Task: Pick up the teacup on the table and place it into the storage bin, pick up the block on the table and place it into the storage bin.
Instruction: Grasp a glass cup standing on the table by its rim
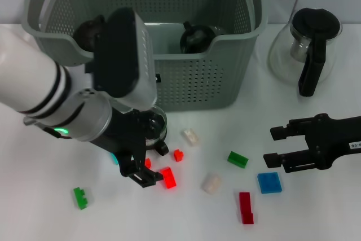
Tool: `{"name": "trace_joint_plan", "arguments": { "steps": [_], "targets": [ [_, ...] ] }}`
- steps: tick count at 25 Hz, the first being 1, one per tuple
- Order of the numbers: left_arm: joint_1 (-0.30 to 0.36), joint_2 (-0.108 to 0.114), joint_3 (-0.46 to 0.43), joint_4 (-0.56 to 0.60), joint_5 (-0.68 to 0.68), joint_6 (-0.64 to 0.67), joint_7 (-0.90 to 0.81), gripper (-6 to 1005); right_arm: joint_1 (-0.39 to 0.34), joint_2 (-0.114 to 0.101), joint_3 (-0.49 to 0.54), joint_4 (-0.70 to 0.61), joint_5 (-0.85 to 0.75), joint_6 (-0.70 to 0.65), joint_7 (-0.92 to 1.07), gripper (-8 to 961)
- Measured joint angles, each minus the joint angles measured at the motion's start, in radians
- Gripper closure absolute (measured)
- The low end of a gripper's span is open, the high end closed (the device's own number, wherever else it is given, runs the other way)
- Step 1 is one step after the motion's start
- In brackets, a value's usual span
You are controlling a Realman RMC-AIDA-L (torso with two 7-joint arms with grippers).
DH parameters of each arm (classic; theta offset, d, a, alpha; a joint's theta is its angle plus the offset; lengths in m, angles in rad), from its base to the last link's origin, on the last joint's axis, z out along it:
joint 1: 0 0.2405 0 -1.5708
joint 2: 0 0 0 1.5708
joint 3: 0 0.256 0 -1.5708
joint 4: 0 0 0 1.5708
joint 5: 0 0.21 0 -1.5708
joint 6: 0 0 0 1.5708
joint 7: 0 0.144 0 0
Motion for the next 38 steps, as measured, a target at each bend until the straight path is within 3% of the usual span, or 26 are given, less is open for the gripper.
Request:
{"name": "trace_joint_plan", "arguments": {
  "steps": [8,24,38],
  "targets": [
    [-0.03,-0.001,0.117,-0.1,0.164,-0.152,-0.026,161,0.001,0.001,0.001,0.015,0.0,0.0,-0.002,159],
    [-0.091,-0.001,0.154,-0.269,0.216,-0.306,-0.021,168,-0.004,0.001,0.001,0.026,0.0,0.008,-0.007,159],
    [-0.121,0.0,0.143,-0.347,0.22,-0.331,-0.049,472,-0.005,-0.004,0.001,0.026,0.0,0.009,-0.001,158]
  ]
}}
